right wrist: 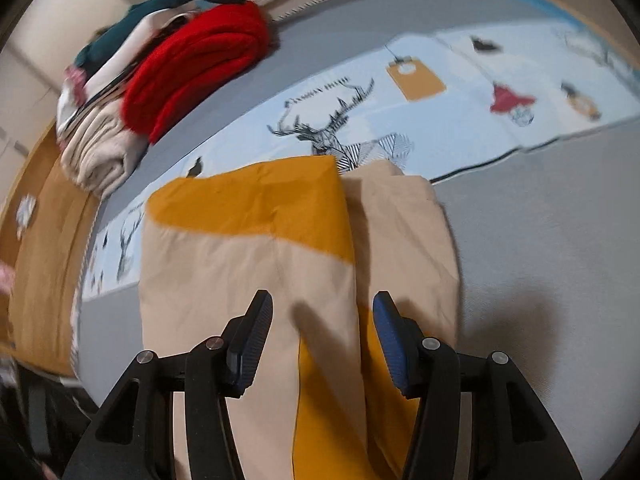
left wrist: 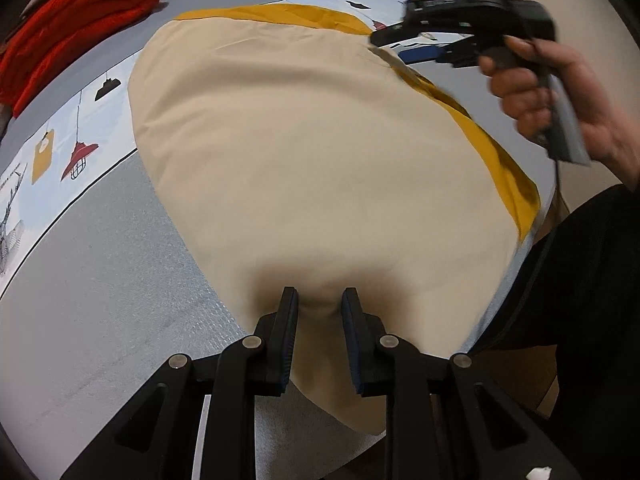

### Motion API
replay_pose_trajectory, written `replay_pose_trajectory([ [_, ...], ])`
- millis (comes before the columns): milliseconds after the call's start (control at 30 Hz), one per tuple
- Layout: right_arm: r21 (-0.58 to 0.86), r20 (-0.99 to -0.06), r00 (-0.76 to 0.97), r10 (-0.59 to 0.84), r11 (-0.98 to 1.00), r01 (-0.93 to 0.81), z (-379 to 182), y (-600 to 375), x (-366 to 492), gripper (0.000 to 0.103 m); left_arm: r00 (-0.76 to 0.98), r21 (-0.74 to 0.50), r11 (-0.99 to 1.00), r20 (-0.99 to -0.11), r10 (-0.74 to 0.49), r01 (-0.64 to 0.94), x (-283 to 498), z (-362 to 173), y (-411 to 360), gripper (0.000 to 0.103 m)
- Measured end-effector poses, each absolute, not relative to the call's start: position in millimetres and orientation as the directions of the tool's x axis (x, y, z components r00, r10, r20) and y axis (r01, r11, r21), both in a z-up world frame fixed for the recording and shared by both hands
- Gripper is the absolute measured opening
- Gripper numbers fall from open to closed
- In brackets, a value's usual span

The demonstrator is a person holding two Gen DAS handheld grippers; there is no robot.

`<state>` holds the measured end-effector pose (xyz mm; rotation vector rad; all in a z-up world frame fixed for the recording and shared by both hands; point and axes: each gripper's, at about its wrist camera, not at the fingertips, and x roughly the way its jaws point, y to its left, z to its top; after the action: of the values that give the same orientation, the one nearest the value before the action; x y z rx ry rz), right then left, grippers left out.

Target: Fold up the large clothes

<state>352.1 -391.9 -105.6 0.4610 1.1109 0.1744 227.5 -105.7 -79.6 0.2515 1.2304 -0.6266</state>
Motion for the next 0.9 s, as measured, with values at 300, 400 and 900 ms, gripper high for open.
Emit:
replay_pose_trajectory([
  [300,0.498,-0.739,0.553,0.385,0.865,0.065,-95,-394,375,0.002,0.187,-0.158,0.803,-0.930,-0.317,0.574,231,-80,-109,0.023],
  [400,0.416,-0.813,0.519,0.263,0.887,0.202,-110,-406,376,0.002,0.181,-0.191,0.789,-0.917,-0.356,0.584,233,-77,-110,0.024],
  [900,0.332,-0.821,0.380,0.425,0.898,-0.287,-82,-360,304,0.030,0.162,-0.221,0.784,-0.912,-0.376,0.580,236,-75,-110,0.023],
])
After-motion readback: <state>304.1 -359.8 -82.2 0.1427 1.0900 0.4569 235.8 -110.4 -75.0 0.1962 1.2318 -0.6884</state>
